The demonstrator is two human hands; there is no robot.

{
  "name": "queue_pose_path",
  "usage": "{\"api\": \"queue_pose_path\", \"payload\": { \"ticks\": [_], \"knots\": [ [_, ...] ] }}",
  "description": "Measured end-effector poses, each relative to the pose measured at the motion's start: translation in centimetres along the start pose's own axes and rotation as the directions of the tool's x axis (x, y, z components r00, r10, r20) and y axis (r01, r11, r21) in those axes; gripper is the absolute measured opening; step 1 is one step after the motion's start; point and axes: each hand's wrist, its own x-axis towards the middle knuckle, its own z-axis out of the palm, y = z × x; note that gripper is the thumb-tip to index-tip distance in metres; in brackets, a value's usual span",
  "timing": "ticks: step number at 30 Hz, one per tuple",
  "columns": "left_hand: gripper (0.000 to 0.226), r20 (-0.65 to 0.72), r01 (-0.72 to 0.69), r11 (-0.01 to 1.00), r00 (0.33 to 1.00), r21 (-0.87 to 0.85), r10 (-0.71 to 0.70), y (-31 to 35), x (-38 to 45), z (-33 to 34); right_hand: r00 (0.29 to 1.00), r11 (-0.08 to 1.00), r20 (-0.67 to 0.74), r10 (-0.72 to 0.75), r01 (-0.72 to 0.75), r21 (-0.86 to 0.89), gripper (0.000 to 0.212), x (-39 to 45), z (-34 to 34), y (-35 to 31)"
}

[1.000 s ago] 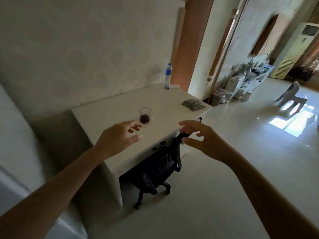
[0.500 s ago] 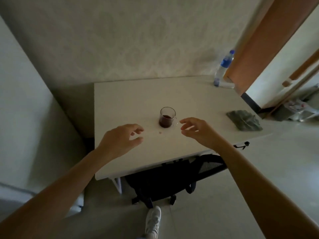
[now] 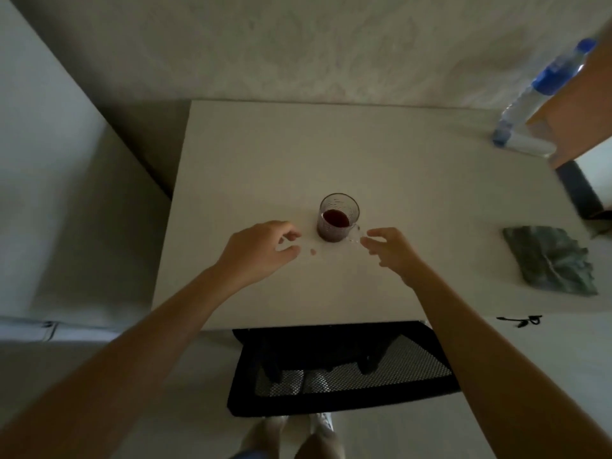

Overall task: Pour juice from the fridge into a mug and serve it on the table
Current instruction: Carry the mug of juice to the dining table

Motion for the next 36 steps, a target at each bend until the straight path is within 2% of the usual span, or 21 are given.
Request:
{"api": "queue_pose_path", "payload": {
  "ticks": [4, 8, 11, 23, 30, 36],
  "knots": [
    [0.028, 0.005, 0.071, 0.997, 0.997, -0.007, -0.071, -0.4, 0.4, 1.1, 0.996, 0.993, 0.084, 0.028, -0.037, 0.109, 0.034, 1.8, 0.8, 0.9],
    [0.028, -0.008, 0.133, 0.991, 0.991, -0.021, -0.133, -1.2, 0.3, 2.0, 0.986, 0.983, 0.165, -0.010, -0.020, 0.180, 0.019, 3.0, 1.1, 1.3],
    [0.026, -0.036, 0.164, 0.986, 0.986, -0.034, -0.166, -1.1, 0.1, 2.8, 0.991, 0.977, 0.106, -0.080, 0.057, 0.207, 0.012, 3.4, 1.4, 1.5],
    [0.025, -0.129, 0.209, 0.974, 0.967, -0.083, -0.218, 1.6, -2.4, 2.0, 0.948, 0.940, 0.105, -0.302, 0.278, 0.199, 0.017, 0.9, -0.7, -0.9],
    [0.025, -0.259, 0.249, 0.964, 0.929, -0.092, -0.265, 2.1, -7.6, -0.9, 0.864, 0.854, 0.166, -0.476, 0.410, 0.319, 0.023, -5.0, -1.1, -6.6],
    [0.039, -0.434, 0.265, 0.950, 0.846, -0.164, -0.311, 1.7, -14.5, -4.7, 0.756, 0.784, 0.262, -0.599, 0.489, 0.381, 0.026, -10.9, 1.4, -12.2]
  ]
}}
